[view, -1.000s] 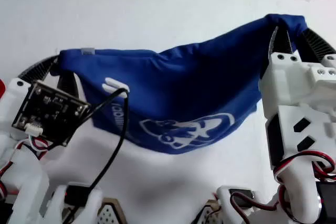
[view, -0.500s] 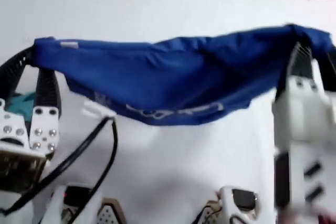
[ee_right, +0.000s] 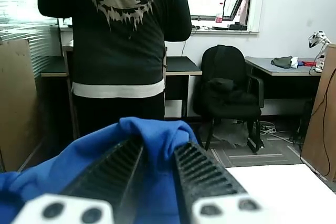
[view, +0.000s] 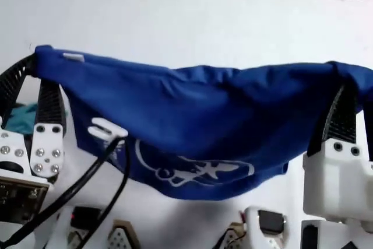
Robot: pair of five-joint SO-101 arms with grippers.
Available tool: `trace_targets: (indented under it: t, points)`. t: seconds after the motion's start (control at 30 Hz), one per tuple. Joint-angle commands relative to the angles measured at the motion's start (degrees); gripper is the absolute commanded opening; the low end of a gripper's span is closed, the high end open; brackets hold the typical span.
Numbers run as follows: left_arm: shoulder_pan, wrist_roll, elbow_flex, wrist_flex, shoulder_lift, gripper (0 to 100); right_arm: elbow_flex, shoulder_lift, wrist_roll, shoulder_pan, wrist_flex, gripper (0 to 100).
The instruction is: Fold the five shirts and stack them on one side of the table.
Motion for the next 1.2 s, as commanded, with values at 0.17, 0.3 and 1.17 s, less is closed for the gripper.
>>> trace_targets:
  t: [0.17, 0.3, 1.17]
  points:
    - [-0.2, 0.5, 3.6, 1.9, -0.1, 2, 2.8, 0.2, -0.5, 0.7, -0.3, 1.9]
    - [-0.2, 0.6, 7.7, 3.6, -0.3, 2, 9.1, -0.4, -0.4, 0.7, -3.6, 1.9]
    - [-0.2, 2.5, 14.7, -0.9, -1.9, 2, 19.3, -0.7, 0.0, 0.3, -12.6, 1.9]
